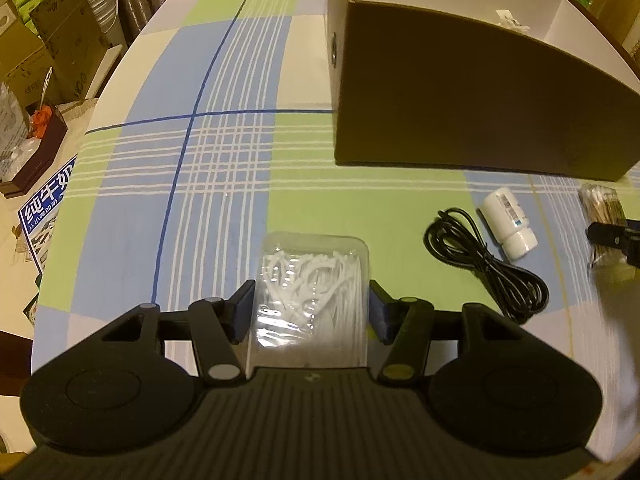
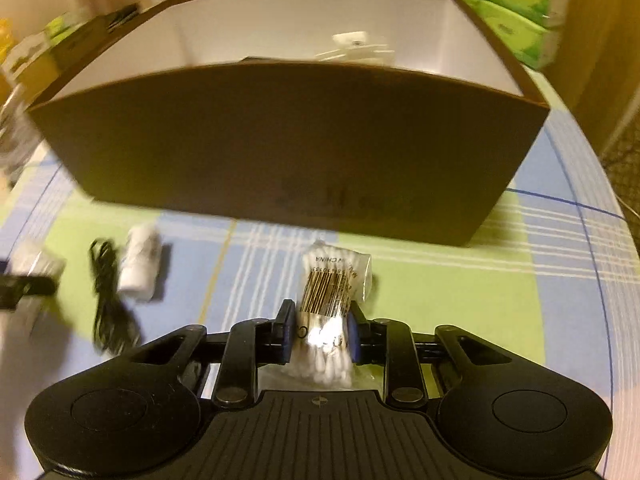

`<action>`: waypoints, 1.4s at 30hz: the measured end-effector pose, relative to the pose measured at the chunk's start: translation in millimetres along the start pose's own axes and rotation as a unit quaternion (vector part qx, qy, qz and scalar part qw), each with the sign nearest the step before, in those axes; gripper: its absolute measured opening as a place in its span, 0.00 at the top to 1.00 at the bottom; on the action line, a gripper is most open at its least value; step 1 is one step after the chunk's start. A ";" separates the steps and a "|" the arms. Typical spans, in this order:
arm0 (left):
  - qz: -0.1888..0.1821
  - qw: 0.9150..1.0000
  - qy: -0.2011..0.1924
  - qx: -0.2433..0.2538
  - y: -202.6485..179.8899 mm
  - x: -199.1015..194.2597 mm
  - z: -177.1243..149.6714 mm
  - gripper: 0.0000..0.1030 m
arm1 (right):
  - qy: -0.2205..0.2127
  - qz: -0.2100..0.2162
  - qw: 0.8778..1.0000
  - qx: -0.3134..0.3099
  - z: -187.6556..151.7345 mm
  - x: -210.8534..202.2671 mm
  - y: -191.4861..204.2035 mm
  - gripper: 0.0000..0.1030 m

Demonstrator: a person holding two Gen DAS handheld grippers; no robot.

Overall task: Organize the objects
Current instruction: 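Lift the floss box with the left tool while the right tool carries the swabs toward the box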

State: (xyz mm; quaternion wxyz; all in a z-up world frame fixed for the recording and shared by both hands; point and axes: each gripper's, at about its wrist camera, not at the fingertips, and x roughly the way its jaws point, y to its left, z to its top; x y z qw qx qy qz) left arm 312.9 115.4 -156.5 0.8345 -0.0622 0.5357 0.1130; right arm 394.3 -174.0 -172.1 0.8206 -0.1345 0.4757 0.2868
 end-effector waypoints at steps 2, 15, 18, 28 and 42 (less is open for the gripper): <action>-0.002 1.000 0.001 0.001 -2.6 -1.5 -3.5 0.49 | 0.005 0.017 1.000 -0.022 -3.9 -2.6 3.1 0.78; -0.023 0.998 0.025 0.045 -35.9 -27.2 -46.2 0.49 | 0.042 0.106 0.986 -0.121 -57.8 -41.1 6.1 0.77; -0.021 0.998 0.025 0.047 -40.1 -29.2 -48.6 0.49 | 0.029 0.106 0.989 -0.096 -64.4 -45.7 2.0 0.76; -0.016 0.997 0.021 0.066 -45.8 -27.3 -49.5 0.49 | 0.015 0.084 0.991 -0.100 -67.9 -48.0 10.7 0.67; -0.037 0.996 0.019 0.077 -48.1 -32.4 -62.0 0.50 | 0.014 0.091 0.993 -0.073 -66.0 -55.9 5.5 0.82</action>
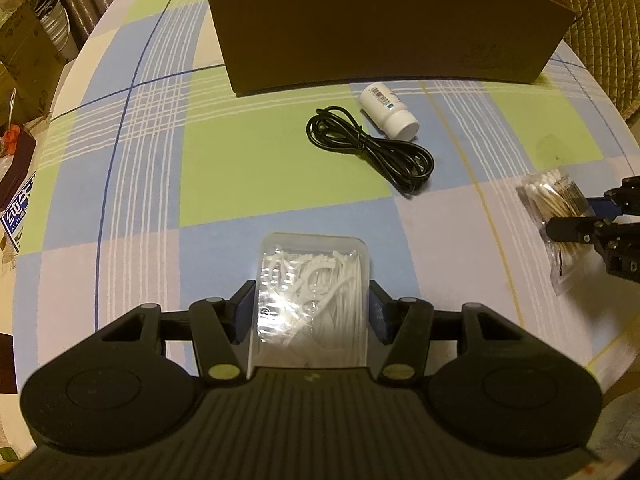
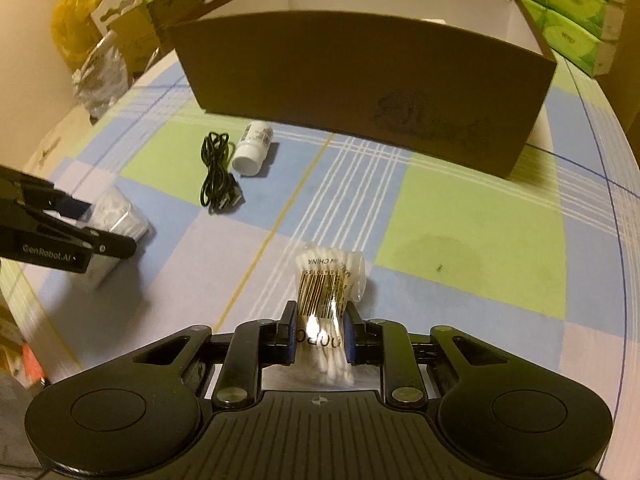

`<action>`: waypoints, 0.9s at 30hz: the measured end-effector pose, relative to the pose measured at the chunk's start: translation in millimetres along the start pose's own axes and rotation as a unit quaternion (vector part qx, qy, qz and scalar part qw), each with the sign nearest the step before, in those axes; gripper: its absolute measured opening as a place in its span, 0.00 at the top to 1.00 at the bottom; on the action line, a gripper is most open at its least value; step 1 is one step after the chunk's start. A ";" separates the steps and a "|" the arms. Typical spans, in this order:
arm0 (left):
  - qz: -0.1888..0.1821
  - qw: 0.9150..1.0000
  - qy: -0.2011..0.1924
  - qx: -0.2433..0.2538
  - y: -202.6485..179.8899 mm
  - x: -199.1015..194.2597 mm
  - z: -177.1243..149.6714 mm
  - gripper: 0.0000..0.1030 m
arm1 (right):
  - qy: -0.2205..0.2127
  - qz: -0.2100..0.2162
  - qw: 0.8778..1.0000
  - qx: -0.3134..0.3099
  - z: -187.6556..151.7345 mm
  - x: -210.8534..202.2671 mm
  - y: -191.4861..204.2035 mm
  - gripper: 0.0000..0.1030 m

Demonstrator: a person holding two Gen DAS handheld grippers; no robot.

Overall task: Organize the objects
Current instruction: 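Lift the floss box with the left tool while the right tool carries the swabs toward the box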

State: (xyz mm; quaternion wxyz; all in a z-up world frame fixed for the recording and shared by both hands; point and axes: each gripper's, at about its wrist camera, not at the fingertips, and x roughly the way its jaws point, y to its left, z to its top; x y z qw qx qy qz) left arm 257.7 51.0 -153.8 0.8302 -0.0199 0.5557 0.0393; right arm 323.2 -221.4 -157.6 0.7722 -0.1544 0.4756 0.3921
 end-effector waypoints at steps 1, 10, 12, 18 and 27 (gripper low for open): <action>0.000 1.000 -0.002 -0.001 1.0 -1.1 0.4 0.50 | -0.003 0.001 1.000 0.003 0.4 -1.7 -0.6 0.82; -0.002 1.000 -0.016 0.000 3.7 -11.9 7.8 0.50 | -0.012 0.015 1.000 0.013 4.9 -10.2 -1.1 0.82; -0.002 1.000 -0.019 0.000 3.3 -14.0 10.1 0.50 | -0.017 0.015 1.000 0.015 7.0 -12.4 -1.5 0.82; -0.004 0.999 -0.032 -0.002 4.8 -20.8 18.1 0.50 | -0.032 0.018 0.999 0.017 16.3 -19.7 -3.2 0.82; -0.012 0.998 -0.066 0.003 5.3 -41.3 40.4 0.50 | -0.062 0.030 0.997 0.019 36.4 -32.7 -6.6 0.82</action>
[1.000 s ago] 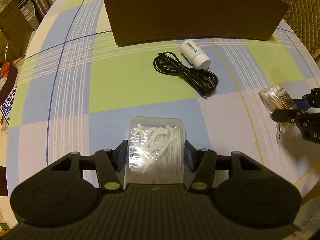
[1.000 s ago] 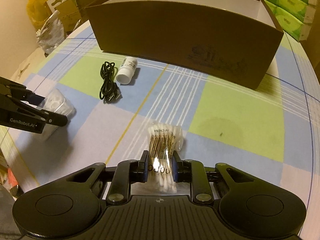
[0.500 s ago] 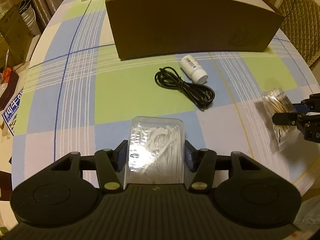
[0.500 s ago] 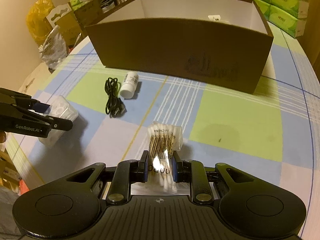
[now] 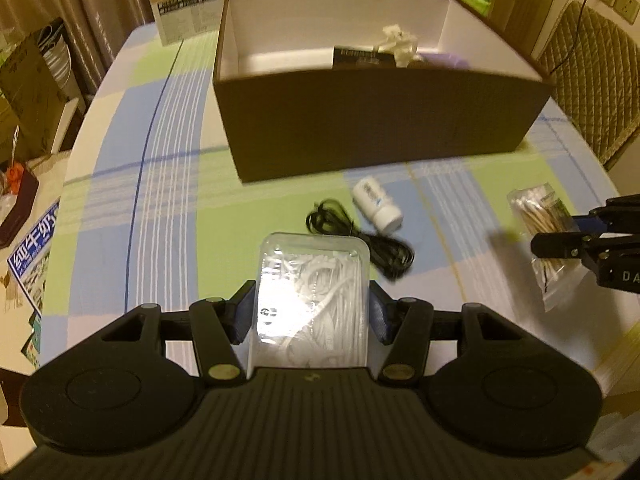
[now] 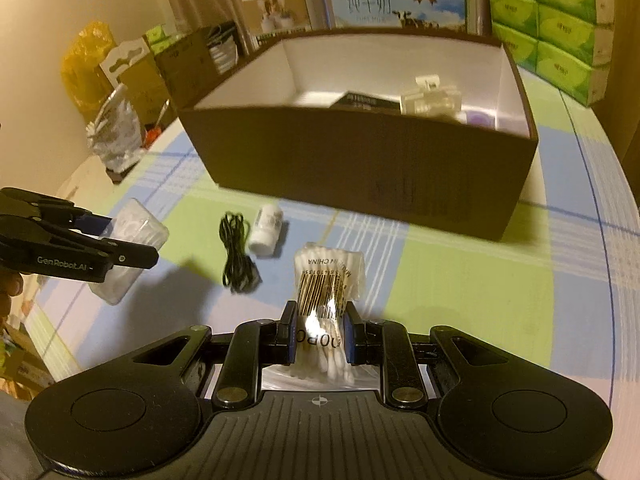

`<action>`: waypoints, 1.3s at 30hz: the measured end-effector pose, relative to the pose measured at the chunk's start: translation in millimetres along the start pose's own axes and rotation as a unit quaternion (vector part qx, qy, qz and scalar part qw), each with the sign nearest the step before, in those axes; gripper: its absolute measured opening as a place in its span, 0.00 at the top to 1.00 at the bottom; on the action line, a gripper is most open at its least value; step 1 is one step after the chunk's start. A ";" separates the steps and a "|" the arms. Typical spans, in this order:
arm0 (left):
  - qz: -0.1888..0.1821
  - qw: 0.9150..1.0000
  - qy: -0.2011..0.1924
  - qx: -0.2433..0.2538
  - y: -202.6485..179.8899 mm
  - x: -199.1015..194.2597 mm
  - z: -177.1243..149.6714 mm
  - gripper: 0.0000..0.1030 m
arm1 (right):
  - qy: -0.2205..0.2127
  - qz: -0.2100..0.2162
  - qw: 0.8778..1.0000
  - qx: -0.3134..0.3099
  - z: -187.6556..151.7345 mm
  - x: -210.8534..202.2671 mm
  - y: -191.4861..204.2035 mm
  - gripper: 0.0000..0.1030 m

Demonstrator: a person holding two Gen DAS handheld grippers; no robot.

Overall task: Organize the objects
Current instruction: 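Lift the floss box with the left tool while the right tool carries the swabs toward the box, then lower the floss box into the brown box with the left tool while the right tool lowers the swabs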

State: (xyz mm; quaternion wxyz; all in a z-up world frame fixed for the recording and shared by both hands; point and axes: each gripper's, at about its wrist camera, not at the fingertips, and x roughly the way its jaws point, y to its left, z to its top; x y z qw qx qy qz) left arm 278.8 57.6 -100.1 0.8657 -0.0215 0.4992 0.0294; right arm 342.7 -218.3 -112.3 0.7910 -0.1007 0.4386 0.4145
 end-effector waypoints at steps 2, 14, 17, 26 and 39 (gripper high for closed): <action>-0.003 1.000 -0.009 0.002 -1.2 -4.1 8.1 0.50 | -0.008 0.003 1.000 0.002 7.3 -2.4 -0.8 0.82; -0.009 0.997 -0.072 0.024 -11.5 -18.2 69.1 0.50 | -0.075 0.022 0.997 -0.004 69.2 -16.4 -6.1 0.82; -0.011 0.996 -0.083 0.027 -13.2 -17.9 83.8 0.49 | -0.087 0.023 0.996 -0.006 84.4 -16.1 -7.8 0.82; -0.011 0.993 -0.110 0.033 -16.6 -12.5 131.7 0.49 | -0.117 0.007 0.993 0.008 128.1 -10.1 -27.2 0.82; -0.006 0.993 -0.112 0.038 -14.2 17.7 182.8 0.49 | -0.127 -0.013 0.992 -0.002 179.3 16.2 -46.4 0.82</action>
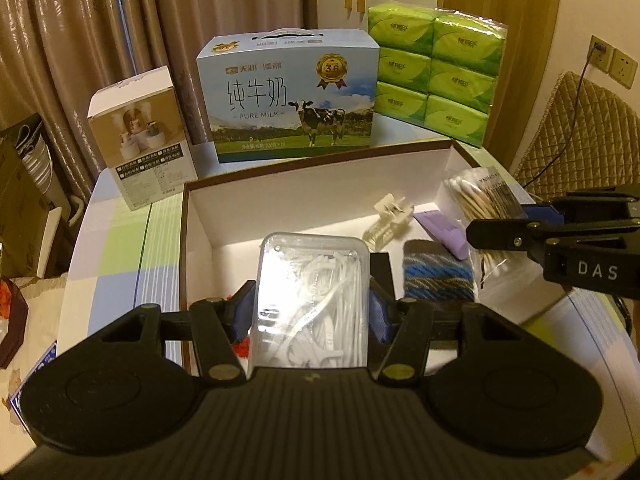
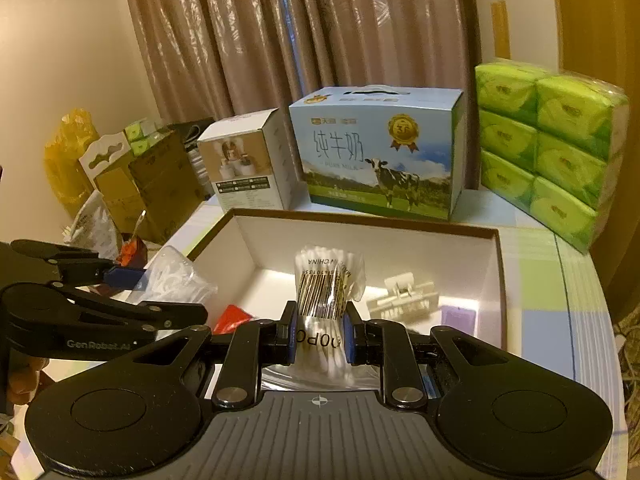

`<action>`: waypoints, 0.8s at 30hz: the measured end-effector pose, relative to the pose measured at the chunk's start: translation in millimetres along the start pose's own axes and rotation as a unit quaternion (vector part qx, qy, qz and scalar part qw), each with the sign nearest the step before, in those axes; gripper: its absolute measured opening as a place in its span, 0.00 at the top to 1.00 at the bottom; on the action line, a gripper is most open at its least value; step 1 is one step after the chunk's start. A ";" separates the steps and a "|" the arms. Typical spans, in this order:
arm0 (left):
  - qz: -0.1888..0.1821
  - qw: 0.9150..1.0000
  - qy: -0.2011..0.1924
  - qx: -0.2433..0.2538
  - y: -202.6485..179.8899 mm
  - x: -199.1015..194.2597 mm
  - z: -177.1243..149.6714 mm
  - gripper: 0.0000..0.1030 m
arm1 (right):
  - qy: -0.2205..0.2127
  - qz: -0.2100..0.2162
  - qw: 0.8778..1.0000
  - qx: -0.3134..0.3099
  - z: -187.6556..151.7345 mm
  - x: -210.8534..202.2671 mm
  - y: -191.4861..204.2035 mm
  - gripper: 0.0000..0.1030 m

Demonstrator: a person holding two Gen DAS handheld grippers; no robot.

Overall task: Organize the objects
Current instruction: 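Lower the floss box into the brown box with the left tool while the right tool lowers the swabs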

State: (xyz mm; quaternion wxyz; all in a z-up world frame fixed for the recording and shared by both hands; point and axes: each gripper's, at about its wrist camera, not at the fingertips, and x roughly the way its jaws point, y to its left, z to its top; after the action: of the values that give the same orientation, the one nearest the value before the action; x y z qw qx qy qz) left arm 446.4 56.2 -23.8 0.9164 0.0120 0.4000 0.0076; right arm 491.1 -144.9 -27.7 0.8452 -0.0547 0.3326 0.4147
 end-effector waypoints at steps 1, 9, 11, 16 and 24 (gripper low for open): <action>0.000 1.000 0.001 0.001 1.0 4.3 3.1 0.49 | 0.002 0.001 1.000 0.000 2.4 4.9 -0.7 0.82; 0.008 1.000 0.019 -0.003 14.9 43.7 22.1 0.49 | 0.024 0.016 0.999 0.045 16.5 52.8 -15.1 0.82; 0.008 1.000 0.026 -0.006 19.3 54.1 25.7 0.49 | 0.028 0.017 0.998 0.050 18.6 64.7 -16.7 0.82; 0.011 0.999 0.038 -0.009 26.4 76.3 34.3 0.49 | 0.046 0.008 0.998 0.047 22.3 88.8 -17.8 0.82; 0.013 0.998 0.053 -0.005 30.3 104.0 42.7 0.49 | 0.059 0.005 0.996 0.070 24.7 110.9 -23.7 0.82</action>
State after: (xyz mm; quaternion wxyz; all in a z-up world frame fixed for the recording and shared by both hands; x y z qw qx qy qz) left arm 548.3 88.2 -70.1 0.8936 0.0119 0.4481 0.0226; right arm 569.6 -77.6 -80.3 0.8241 -0.0184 0.4099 0.3905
